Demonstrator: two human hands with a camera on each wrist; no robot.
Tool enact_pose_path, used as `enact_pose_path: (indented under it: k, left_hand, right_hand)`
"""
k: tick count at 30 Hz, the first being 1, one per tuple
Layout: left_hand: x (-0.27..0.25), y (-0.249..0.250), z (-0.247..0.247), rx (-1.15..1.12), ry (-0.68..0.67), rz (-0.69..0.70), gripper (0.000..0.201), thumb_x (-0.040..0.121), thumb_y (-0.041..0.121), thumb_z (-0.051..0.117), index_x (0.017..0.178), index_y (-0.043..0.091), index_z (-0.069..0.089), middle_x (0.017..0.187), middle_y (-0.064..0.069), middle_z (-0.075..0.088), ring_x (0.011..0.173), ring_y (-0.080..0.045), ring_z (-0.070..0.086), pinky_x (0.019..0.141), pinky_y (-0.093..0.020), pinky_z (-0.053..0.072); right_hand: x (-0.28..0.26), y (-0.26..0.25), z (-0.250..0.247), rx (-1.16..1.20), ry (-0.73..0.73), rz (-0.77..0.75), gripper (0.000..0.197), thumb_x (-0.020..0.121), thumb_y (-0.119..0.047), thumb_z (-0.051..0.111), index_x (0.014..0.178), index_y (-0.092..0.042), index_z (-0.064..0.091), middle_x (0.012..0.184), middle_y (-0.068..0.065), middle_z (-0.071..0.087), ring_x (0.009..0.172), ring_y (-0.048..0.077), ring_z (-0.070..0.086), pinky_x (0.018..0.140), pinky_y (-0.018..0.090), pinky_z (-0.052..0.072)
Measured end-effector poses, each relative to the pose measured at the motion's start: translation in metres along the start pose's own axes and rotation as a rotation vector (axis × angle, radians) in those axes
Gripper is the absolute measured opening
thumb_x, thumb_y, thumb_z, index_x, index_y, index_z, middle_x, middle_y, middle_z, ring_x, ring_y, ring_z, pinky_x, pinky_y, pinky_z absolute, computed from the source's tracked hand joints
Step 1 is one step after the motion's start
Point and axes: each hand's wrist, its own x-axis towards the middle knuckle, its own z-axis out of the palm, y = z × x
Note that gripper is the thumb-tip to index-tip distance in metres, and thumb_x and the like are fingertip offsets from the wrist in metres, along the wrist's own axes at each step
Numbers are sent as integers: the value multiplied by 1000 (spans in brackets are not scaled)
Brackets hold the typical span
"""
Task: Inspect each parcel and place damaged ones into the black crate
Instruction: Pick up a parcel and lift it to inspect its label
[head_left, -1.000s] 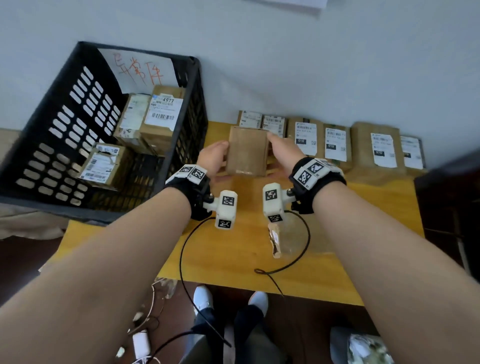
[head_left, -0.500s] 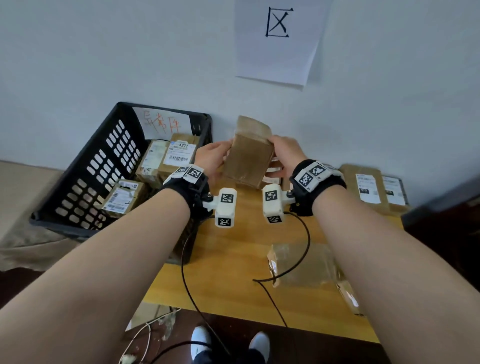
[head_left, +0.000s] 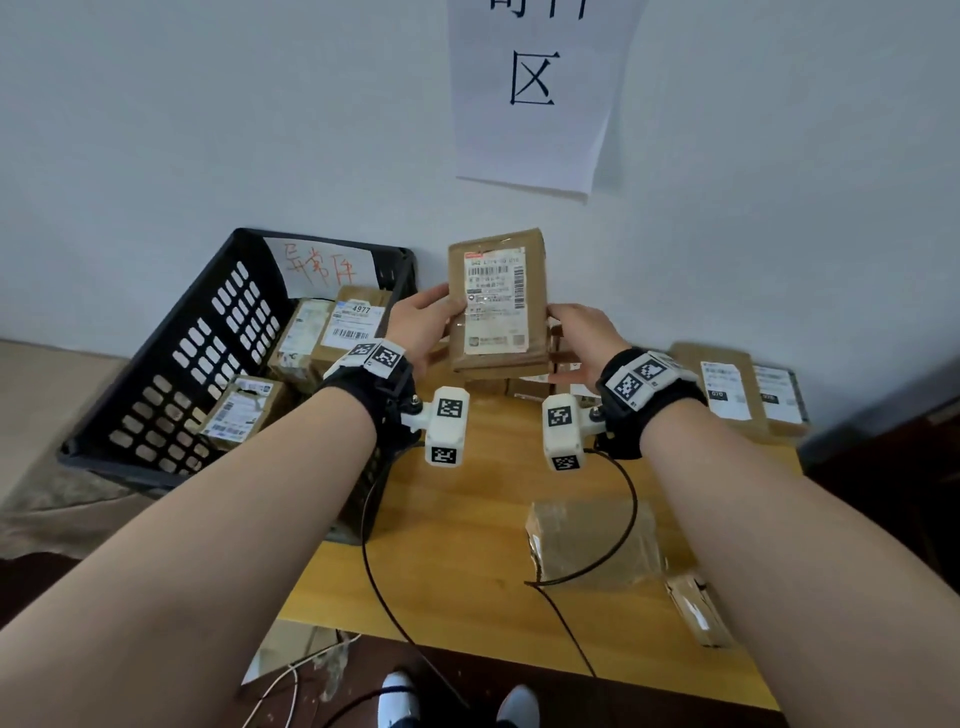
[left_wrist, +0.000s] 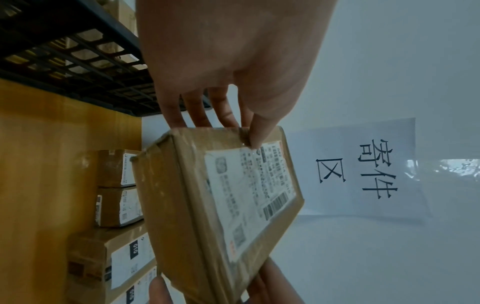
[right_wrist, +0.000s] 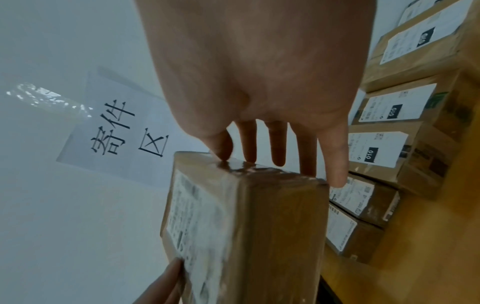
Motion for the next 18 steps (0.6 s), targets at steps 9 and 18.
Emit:
enact_pose_path:
  k: [9,18]
  left_hand:
    - [41,-11,-10,41,189,5,37,102,20,61,139,21,59,102,2,76,79,-8,73,67,-31,57]
    - [113,-65,-17,250,265,50,35,106,28,49,135,14,64,130,-2,67,112,-14,63,81,-8,48]
  right_hand:
    - [45,10,35,87,-107,28,23,105,-37,53,120,-21,61,125,2,62,114,27,60,82,46,64]
    - [124,42,95,255,-181,170,16,107,-24,51,103,-22,67,110,1,74,108,25,69,82,35,62]
